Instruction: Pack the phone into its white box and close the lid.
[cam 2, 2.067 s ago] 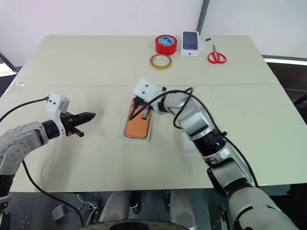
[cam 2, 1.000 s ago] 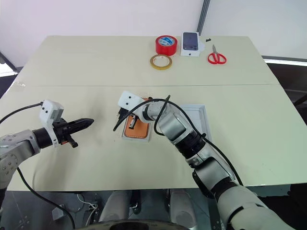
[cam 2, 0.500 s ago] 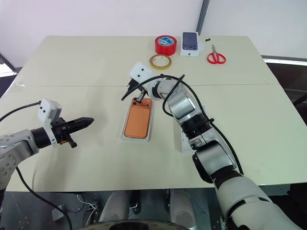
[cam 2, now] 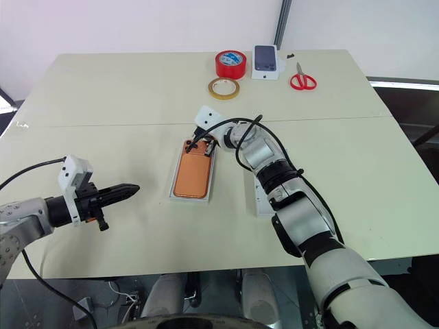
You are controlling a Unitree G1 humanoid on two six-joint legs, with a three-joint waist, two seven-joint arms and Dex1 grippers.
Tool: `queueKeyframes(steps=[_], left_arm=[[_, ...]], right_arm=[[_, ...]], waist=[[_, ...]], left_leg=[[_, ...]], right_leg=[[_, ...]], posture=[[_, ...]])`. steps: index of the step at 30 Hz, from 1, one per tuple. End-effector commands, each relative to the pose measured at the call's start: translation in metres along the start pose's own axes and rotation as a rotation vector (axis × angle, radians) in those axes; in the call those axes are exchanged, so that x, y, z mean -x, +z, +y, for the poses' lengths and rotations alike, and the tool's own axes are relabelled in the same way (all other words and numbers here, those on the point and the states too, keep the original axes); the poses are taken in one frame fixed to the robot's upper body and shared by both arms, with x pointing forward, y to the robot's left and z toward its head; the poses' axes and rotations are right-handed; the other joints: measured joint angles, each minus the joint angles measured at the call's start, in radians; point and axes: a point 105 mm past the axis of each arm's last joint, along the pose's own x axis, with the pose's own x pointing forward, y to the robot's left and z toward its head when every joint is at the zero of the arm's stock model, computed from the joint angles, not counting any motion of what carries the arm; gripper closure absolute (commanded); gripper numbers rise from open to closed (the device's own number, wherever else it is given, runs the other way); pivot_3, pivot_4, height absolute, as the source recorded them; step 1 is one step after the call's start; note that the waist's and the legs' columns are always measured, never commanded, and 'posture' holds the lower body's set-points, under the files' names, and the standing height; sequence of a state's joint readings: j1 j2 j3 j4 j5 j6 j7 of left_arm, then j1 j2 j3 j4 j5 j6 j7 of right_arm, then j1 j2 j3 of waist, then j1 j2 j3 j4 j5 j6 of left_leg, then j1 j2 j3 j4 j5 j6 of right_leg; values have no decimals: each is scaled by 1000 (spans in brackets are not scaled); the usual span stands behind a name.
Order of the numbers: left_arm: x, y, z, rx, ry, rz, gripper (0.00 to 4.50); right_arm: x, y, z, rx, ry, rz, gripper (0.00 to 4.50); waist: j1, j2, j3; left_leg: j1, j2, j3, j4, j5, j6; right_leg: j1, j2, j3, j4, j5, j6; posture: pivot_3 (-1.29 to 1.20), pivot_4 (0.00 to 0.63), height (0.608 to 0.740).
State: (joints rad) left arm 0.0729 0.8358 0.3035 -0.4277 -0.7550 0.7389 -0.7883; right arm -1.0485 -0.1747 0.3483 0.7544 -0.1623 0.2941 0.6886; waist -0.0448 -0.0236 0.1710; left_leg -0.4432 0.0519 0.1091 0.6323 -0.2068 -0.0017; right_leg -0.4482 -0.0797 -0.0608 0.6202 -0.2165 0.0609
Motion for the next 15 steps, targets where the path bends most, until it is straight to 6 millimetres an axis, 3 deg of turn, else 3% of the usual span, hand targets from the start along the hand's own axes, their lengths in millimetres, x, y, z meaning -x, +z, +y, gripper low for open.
queueKeyframes(steps=[1, 10, 15], left_arm=[[5, 11, -1, -42, 6, -24, 4402], [4, 12, 4, -37, 32, -33, 4402], [-9, 21, 24, 0, 156, -69, 4402]], right_arm=[[1, 14, 0, 39, 16, -37, 4500], [5, 17, 0, 71, 15, -54, 4500], [29, 23, -13, 87, -38, -102, 4500]], waist=[[0, 0, 0], [0, 0, 0], [6, 0, 0]], left_leg=[[0, 0, 0, 0, 0, 0], [0, 0, 0, 0, 0, 0], [0, 0, -1, 0, 0, 0]], right_leg=[[0, 0, 0, 0, 0, 0], [0, 0, 0, 0, 0, 0], [0, 0, 0, 0, 0, 0]], posture=[[0, 150, 740], [0, 150, 740], [0, 150, 740]])
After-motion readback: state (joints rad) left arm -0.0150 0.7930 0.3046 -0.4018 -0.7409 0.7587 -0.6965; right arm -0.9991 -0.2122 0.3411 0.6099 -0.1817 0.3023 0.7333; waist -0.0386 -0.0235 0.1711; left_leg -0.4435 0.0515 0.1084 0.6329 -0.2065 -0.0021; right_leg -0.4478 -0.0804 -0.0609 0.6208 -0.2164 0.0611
